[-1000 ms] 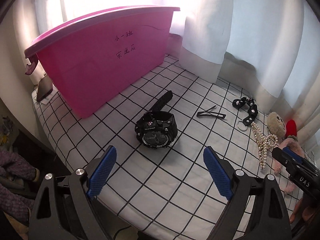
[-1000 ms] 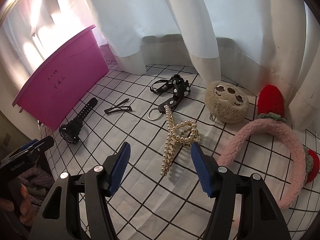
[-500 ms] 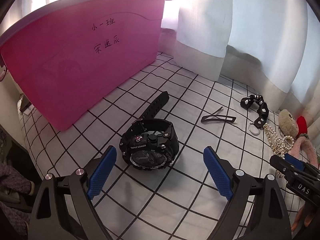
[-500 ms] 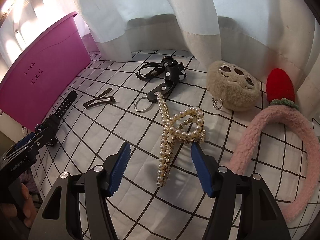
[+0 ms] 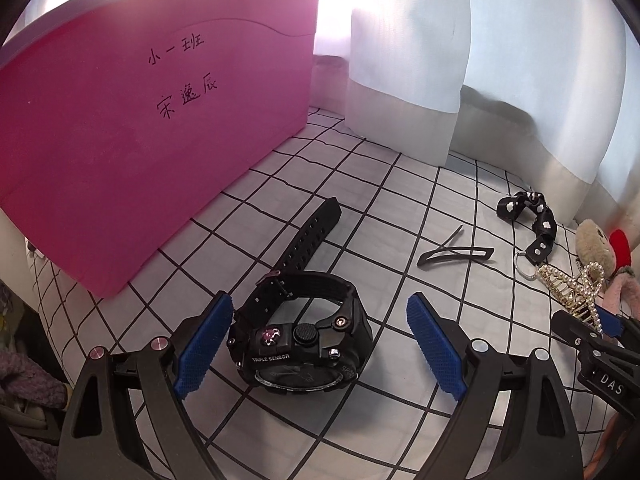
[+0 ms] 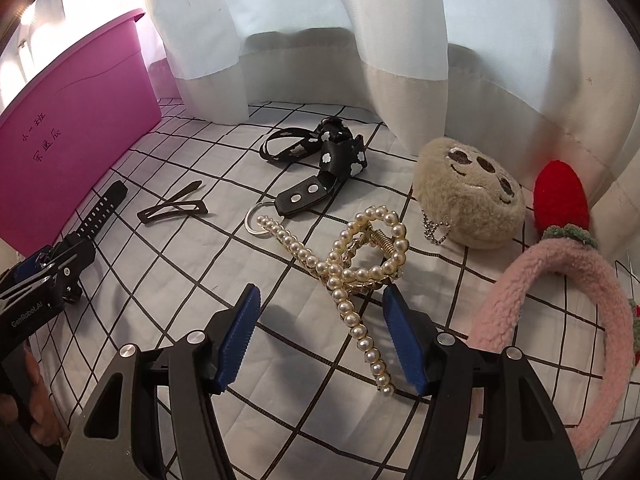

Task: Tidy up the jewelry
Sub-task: 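Grasp the black watch with the left tool while the right tool grasps the pearl hair claw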

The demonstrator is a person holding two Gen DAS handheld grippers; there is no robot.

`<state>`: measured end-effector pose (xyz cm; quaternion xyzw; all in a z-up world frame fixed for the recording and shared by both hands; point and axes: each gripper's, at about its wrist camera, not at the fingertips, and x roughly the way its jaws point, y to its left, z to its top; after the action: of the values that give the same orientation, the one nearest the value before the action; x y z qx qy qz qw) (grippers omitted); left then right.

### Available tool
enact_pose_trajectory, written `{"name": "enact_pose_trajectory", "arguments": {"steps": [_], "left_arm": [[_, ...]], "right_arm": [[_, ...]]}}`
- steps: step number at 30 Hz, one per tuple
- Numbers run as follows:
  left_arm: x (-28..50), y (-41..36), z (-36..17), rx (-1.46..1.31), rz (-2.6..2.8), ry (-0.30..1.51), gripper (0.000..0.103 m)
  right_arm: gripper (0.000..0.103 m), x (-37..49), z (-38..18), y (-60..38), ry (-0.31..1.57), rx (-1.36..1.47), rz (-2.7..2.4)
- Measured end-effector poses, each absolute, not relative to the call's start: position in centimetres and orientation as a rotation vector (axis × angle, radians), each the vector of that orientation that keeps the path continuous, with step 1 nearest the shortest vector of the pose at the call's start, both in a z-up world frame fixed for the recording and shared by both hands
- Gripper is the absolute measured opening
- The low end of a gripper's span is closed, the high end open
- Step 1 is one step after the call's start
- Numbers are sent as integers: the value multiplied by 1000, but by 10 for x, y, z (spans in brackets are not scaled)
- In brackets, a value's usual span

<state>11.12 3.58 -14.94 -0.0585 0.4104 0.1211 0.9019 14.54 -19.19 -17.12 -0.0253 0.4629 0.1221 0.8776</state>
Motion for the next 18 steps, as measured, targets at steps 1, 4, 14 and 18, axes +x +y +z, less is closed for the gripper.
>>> {"name": "enact_pose_trajectory", "arguments": {"steps": [1, 4, 14, 18], "left_arm": [[113, 36, -151, -118, 252, 851, 87], [117, 37, -156, -113, 255, 860, 88], [129, 44, -175, -142, 267, 921, 88], [129, 43, -175, -143, 272, 914, 88]], "right_arm": [[61, 147, -172, -191, 960, -62, 251], [62, 150, -173, -187, 944, -100, 242], [68, 165, -177, -182, 906, -156, 285], [65, 165, -176, -180, 904, -170, 318]]}}
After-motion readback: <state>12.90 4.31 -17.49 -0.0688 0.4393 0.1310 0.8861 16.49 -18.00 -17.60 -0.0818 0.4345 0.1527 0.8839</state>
